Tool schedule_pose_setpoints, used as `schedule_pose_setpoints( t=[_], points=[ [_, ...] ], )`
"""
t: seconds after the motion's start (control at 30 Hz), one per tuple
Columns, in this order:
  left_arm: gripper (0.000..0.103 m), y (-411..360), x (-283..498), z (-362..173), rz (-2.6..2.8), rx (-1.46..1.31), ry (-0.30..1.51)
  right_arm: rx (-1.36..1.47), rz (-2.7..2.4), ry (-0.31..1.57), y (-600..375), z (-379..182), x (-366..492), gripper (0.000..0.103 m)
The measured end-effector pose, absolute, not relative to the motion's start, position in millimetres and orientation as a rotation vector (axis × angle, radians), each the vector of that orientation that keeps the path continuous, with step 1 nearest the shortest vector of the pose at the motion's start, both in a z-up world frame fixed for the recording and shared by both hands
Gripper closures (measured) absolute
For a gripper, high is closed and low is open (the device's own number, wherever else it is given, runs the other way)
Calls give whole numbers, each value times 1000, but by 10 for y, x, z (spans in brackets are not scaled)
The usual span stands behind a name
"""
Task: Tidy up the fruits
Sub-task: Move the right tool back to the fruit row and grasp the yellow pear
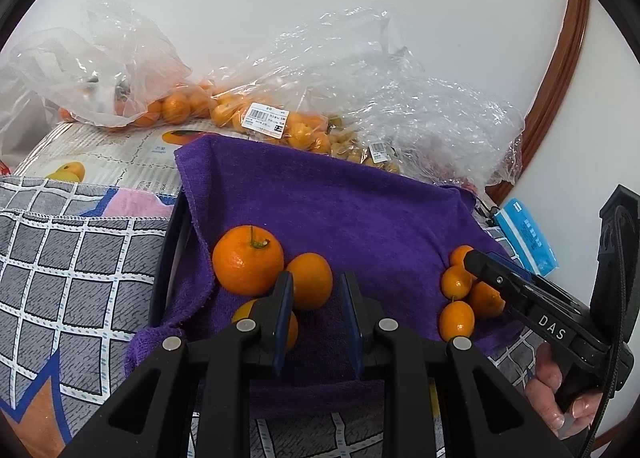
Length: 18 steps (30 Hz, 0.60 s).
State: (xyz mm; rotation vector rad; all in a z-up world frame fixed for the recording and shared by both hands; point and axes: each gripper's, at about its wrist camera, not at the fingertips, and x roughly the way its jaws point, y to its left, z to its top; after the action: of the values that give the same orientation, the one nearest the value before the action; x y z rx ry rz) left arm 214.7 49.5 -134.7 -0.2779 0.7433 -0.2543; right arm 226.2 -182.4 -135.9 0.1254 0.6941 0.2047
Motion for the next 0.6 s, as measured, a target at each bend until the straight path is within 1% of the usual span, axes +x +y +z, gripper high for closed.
schedule_pose_setpoints(
  t=[0.17,0.23,0.37,0.47,0.6],
  points=[
    [78,584,2123,-1298,-241,-303,717,118,183,686,-1824,-1325,2239,60],
    [75,609,2101,-1267,-231,-305,698,111,180,676,-1815,-1309,2223,59],
    [73,659,2071,-1211,-216,-313,673,96,168,663,-1799,-1297,2198,57],
    [69,681,2068,-1192,-208,-315,669,105,160,659,-1796,-1316,2193,57],
    [69,714,2031,-1151,-213,-333,658,110,157,662,-1793,-1329,2188,57]
  ],
)
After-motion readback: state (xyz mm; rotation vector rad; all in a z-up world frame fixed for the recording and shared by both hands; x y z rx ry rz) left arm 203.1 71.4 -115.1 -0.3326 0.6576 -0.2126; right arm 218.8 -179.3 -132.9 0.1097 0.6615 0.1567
